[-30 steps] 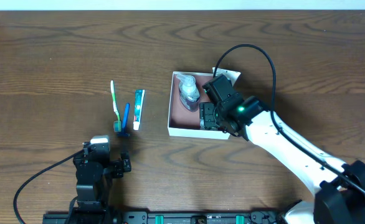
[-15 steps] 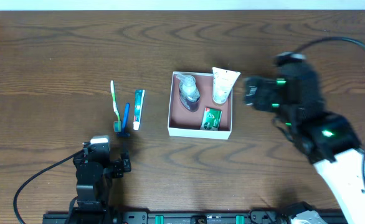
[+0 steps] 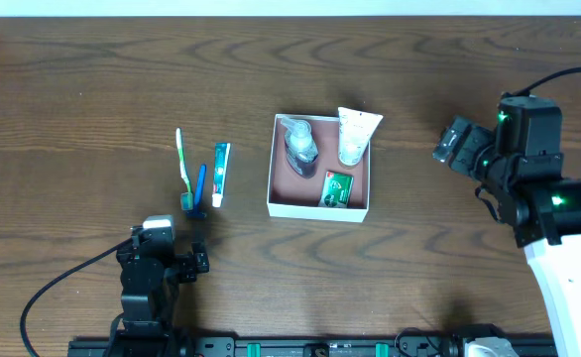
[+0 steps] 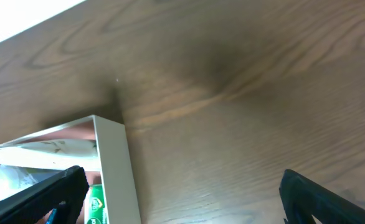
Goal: Pack container
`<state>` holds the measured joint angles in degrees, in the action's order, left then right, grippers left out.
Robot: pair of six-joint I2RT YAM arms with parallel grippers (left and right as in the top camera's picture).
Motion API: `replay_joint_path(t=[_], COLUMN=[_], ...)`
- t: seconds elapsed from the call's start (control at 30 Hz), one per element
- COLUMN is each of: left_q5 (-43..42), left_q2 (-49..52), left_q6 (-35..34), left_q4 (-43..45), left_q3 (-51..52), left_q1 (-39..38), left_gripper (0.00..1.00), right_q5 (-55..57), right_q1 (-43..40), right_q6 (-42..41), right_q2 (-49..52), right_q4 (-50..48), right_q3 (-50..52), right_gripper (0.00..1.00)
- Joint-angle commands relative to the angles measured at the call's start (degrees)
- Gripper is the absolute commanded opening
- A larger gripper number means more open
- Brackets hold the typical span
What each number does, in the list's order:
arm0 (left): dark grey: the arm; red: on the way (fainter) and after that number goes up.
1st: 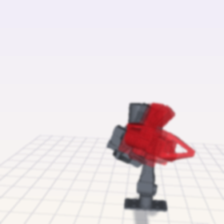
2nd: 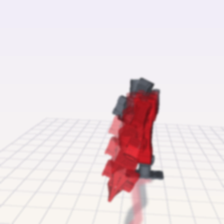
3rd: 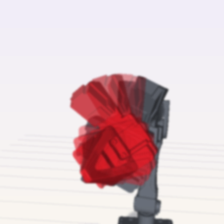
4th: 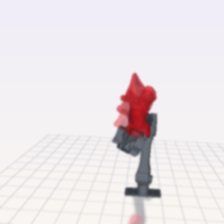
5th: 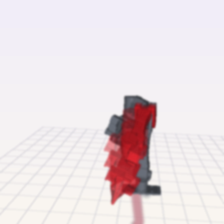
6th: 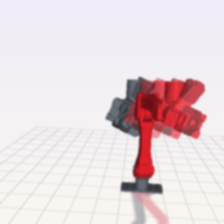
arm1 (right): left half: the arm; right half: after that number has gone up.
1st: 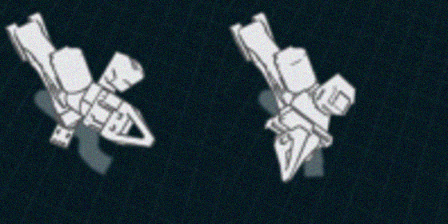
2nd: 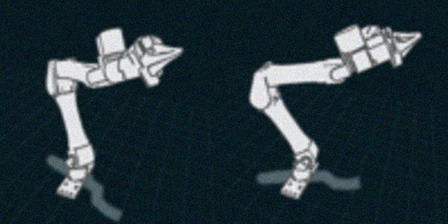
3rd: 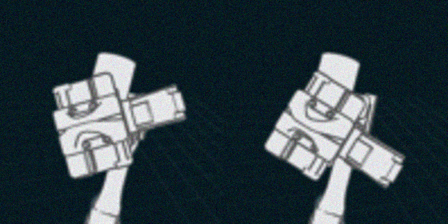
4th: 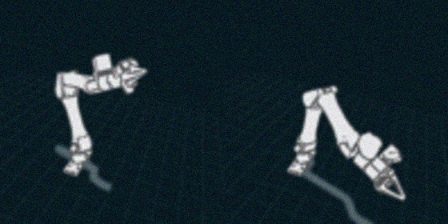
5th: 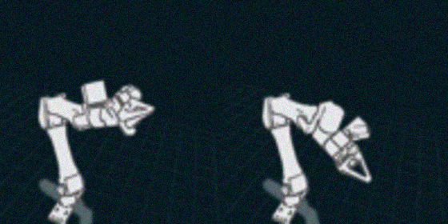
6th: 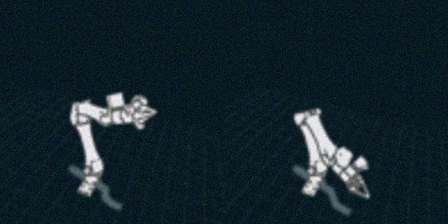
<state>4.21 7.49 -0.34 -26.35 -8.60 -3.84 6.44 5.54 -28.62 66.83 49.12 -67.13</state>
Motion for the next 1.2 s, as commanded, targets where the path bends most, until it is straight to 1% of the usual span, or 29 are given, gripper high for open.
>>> replay_joint_path(t=[0.0, 0.13, 0.2, 0.27, 0.37, 0.47, 0.5, 0.67, 0.77, 0.83, 0.93, 1.07, 1.17], left_q5=[-3.58, -3.67, -3.58, -3.58, -3.61, -4.26, -4.33, -4.22, -5.22, -5.25, -5.09, -5.01, -4.96], left_q2=[-0.35, 0.87, 3.65, 8.94, 20.00, 33.18, 38.84, 60.48, 70.55, 75.21, 79.80, 83.08, 85.26], left_q6=[-2.75, -2.75, -2.73, -2.75, -2.75, -2.78, -2.80, -2.51, -2.56, -2.51, -2.25, -1.62, -2.51], left_q4=[0.68, 0.70, -0.02, -1.84, -4.33, -6.64, -8.26, -13.44, -14.25, -14.01, -11.91, -11.34, -10.84], left_q3=[0.72, -2.86, -5.92, -10.03, -16.70, -24.70, -28.68, -44.70, -51.78, -54.77, -56.13, -56.13, -56.13], left_q1=[0.28, 0.28, 0.28, 0.28, 0.28, 0.28, 0.28, 0.35, 1.11, 1.60, 2.12, 3.32, 5.79], left_gripper=[0.98, 0.98, 0.98, 0.98, 0.98, 0.98, 0.98, 0.98, 0.98, 0.98, 0.98, 0.98, 0.98], right_q5=[0.20, 0.20, 0.20, 0.20, 0.20, 0.20, 0.20, 0.20, 0.20, 0.20, 0.20, 0.20, 0.20], right_q1=[-0.66, -0.66, -0.66, -0.66, -0.66, -0.66, -0.66, -0.66, -0.66, -0.66, -0.66, -0.66, -0.66], right_q6=[0.42, 0.44, 0.42, 0.42, 0.42, 0.42, 0.42, 0.42, 0.42, 0.42, 0.42, 0.42, 0.42], right_q2=[0.37, 0.37, 0.37, 0.37, 0.37, 0.37, 0.37, 0.37, 0.37, 0.37, 0.37, 0.37, 0.37], right_q4=[0.26, 0.85, 0.85, 0.85, 0.85, 0.85, 0.85, 0.85, 0.85, 0.85, 0.85, 0.85, 0.85], right_q3=[-0.35, -0.35, -0.35, -0.35, -0.35, -0.35, -0.35, -0.35, -0.35, -0.35, -0.35, -0.35, -0.35], right_gripper=[0.99, 0.99, 0.99, 0.99, 0.99, 0.99, 0.99, 0.99, 0.99, 0.99, 0.99, 0.99, 0.99])
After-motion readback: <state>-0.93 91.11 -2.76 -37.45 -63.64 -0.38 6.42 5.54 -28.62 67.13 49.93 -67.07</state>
